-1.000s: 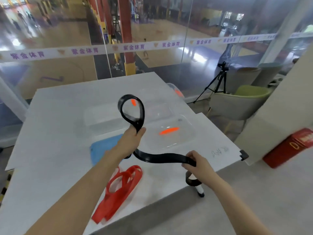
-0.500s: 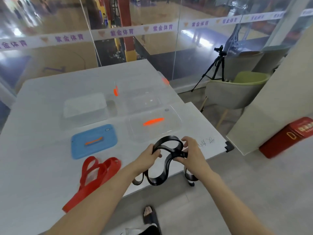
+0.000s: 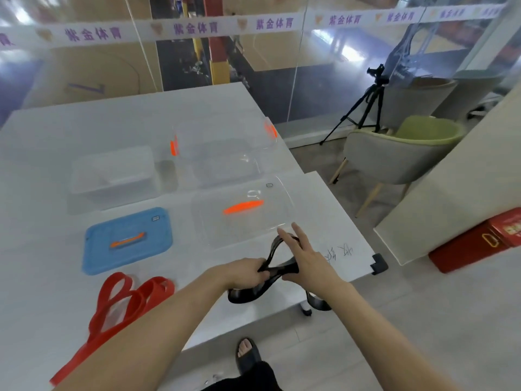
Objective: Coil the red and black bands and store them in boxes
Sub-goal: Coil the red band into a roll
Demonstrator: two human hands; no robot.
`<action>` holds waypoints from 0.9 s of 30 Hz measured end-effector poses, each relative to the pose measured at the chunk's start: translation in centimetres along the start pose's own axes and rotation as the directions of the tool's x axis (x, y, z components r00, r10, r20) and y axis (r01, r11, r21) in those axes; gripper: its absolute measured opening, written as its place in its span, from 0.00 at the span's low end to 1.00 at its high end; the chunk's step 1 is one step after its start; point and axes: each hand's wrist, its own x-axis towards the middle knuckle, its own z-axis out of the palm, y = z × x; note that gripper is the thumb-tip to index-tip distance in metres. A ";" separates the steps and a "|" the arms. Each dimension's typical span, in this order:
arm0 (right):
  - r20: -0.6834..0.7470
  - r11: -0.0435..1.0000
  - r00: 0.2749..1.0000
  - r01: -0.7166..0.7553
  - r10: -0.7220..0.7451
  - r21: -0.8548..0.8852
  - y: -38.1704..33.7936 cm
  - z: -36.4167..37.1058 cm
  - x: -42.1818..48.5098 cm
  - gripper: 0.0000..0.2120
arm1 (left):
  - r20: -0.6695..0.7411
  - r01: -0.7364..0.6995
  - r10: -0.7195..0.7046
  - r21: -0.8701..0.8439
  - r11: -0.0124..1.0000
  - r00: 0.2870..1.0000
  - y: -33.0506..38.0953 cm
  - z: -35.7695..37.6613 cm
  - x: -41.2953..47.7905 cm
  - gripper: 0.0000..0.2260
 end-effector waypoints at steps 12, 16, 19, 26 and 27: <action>0.239 0.986 0.961 -0.159 0.140 0.059 6.1 2.1 6.2 0.25 | -0.207 0.123 -0.098 0.110 0.986 0.973 -1.2 3.3 7.1 0.55; 0.310 0.983 0.944 -0.155 0.118 0.099 8.1 3.6 8.8 0.22 | -0.289 0.182 -0.188 -0.048 0.982 0.939 -1.6 4.0 9.4 0.45; 0.350 0.989 0.933 -0.123 0.086 0.083 9.3 4.0 11.4 0.21 | -0.341 0.176 -0.239 -0.205 0.963 0.909 -2.4 3.3 11.1 0.22; 0.425 0.996 0.903 -0.030 0.061 -0.078 11.0 7.3 15.7 0.38 | -0.348 0.317 -0.309 -0.035 0.948 0.885 -6.2 4.5 12.9 0.25; 0.426 0.995 0.903 -0.025 0.065 -0.098 11.1 7.7 15.8 0.38 | -0.343 0.346 -0.329 -0.014 0.938 0.880 -6.5 5.0 12.8 0.27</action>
